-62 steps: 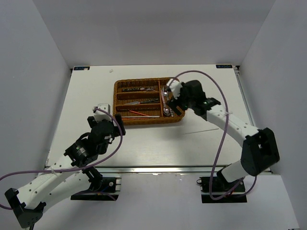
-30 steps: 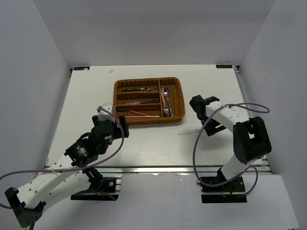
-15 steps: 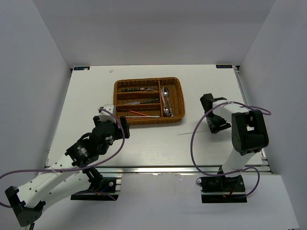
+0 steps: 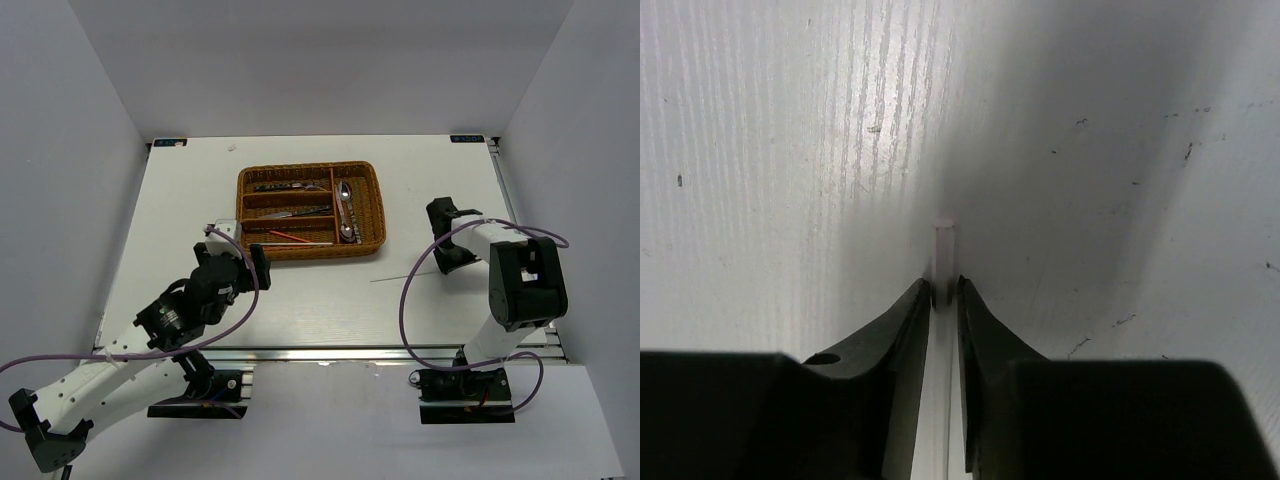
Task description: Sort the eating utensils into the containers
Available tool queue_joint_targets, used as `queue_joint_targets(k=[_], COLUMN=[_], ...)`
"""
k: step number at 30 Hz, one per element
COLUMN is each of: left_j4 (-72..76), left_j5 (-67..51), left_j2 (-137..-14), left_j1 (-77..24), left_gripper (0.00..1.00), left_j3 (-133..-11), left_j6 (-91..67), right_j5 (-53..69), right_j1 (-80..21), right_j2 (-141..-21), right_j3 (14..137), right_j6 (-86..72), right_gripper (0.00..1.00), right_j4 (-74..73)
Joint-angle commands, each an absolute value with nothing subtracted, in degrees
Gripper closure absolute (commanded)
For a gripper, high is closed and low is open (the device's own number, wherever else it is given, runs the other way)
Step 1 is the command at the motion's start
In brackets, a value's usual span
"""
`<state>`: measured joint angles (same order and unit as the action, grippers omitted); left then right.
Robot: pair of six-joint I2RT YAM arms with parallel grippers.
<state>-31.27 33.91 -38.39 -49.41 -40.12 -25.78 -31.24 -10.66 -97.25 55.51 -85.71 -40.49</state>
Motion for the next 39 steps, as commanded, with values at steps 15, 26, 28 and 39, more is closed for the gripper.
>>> queue_joint_targets(k=[15,26,28,39], left_j4=[-31.5,-31.6,-31.6,-32.0], left_j5=[35.3,35.8,35.8,37.7], left_j2=[-38.5,-39.0,-39.1,-35.4], left_j1=[-49.9,-50.0,-50.1,-50.1], left_gripper=[0.02,0.02,0.02,0.02], left_j3=[-40.2,-40.3,-40.3,-40.5], left_j6=[-26.2,-26.3,-26.3,-26.7], right_j5=[-17.4,-20.4,-21.3,-27.4], right_j1=[-10.7,-19.4,-22.3,-41.2], right_j2=[-84.7,-74.9,-77.3,-104.6], right_j3=[46.8,51.0,56.3,87.6], right_j6=[-93.3,-103.5,-107.1,-122.9], right_gripper=[1.00,1.00,1.00,1.00], right_j4=[-34.2,-33.1,-33.5,-46.0])
